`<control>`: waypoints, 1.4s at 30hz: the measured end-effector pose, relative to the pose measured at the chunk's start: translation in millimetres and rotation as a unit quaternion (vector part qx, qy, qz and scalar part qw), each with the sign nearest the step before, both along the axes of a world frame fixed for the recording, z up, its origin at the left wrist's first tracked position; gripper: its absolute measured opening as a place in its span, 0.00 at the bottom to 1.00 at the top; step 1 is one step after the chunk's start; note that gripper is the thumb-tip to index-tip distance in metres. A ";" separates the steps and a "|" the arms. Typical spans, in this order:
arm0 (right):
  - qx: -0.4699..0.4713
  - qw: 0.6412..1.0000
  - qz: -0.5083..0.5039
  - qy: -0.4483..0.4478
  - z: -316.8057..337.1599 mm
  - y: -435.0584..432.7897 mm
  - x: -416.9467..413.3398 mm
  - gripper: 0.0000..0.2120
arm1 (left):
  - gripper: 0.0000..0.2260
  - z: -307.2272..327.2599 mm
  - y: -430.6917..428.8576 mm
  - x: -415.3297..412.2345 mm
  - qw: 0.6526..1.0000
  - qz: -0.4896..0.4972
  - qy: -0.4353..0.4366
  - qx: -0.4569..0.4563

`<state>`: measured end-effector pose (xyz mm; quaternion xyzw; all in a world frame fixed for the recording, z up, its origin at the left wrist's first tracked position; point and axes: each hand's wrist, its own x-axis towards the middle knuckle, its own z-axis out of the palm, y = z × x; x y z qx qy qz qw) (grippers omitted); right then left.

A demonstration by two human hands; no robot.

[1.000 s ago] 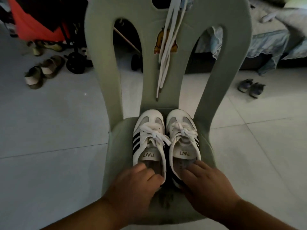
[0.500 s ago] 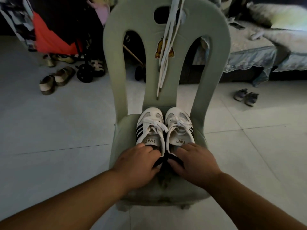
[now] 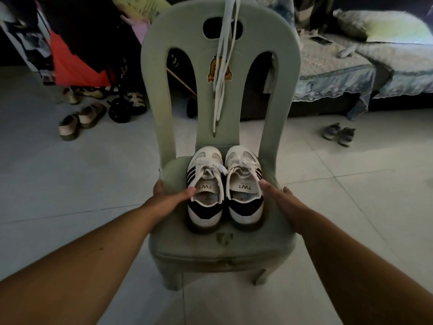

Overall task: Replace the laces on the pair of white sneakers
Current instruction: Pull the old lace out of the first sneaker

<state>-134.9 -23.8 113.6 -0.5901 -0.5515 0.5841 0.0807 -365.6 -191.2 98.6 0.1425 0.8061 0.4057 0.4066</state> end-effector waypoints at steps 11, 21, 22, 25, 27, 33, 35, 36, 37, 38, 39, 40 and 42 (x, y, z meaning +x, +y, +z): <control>-0.042 0.999 0.031 -0.010 -10.0 5.6 5.0 0.72 | 0.58 -15.6 -0.1 2.8 1.000 -0.018 0.017 -0.014; -0.042 0.999 -0.021 -0.021 -0.1 -70.7 69.3 0.67 | 0.60 -13.5 -47.3 53.1 0.997 -0.081 0.008 -0.018; -0.048 0.998 -0.023 -0.026 1.9 -78.6 74.7 0.67 | 0.61 -12.5 -54.0 58.9 0.996 -0.084 0.007 -0.020; -0.048 0.998 -0.022 -0.036 6.6 -106.6 91.9 0.70 | 0.63 -7.9 -78.3 77.3 0.995 -0.098 0.009 -0.035; -0.042 0.998 -0.025 -0.032 5.7 -122.4 101.9 0.71 | 0.63 -6.4 -93.6 88.0 0.994 -0.100 0.005 -0.032; -0.052 0.998 -0.021 -0.031 6.8 -155.8 126.3 0.65 | 0.65 -5.1 -123.7 108.1 0.994 -0.103 -0.005 -0.030; -0.046 0.998 -0.023 -0.027 7.8 -162.2 131.2 0.69 | 0.63 -5.3 -128.1 112.3 0.994 -0.103 -0.007 -0.033; -0.041 0.999 -0.021 -0.026 8.2 -164.6 132.8 0.70 | 0.62 -4.8 -129.3 113.5 0.994 -0.104 -0.005 -0.035; -0.034 0.999 -0.017 -0.029 9.9 -166.9 133.0 0.71 | 0.60 -3.6 -130.1 114.2 0.994 -0.107 -0.005 -0.036; -0.030 0.999 -0.013 -0.032 11.9 -169.2 133.3 0.71 | 0.61 -2.6 -130.4 114.5 0.993 -0.110 -0.003 -0.039; -0.023 0.999 -0.011 -0.034 12.3 -169.8 133.5 0.70 | 0.63 -0.2 -130.5 115.1 0.992 -0.114 0.002 -0.044; -0.013 0.999 -0.008 -0.038 14.0 -170.8 133.7 0.68 | 0.64 2.9 -130.4 116.3 0.991 -0.120 0.014 -0.052; 0.021 0.998 0.007 -0.050 15.2 -169.4 133.8 0.62 | 0.61 10.5 -129.9 118.8 0.986 -0.139 0.049 -0.075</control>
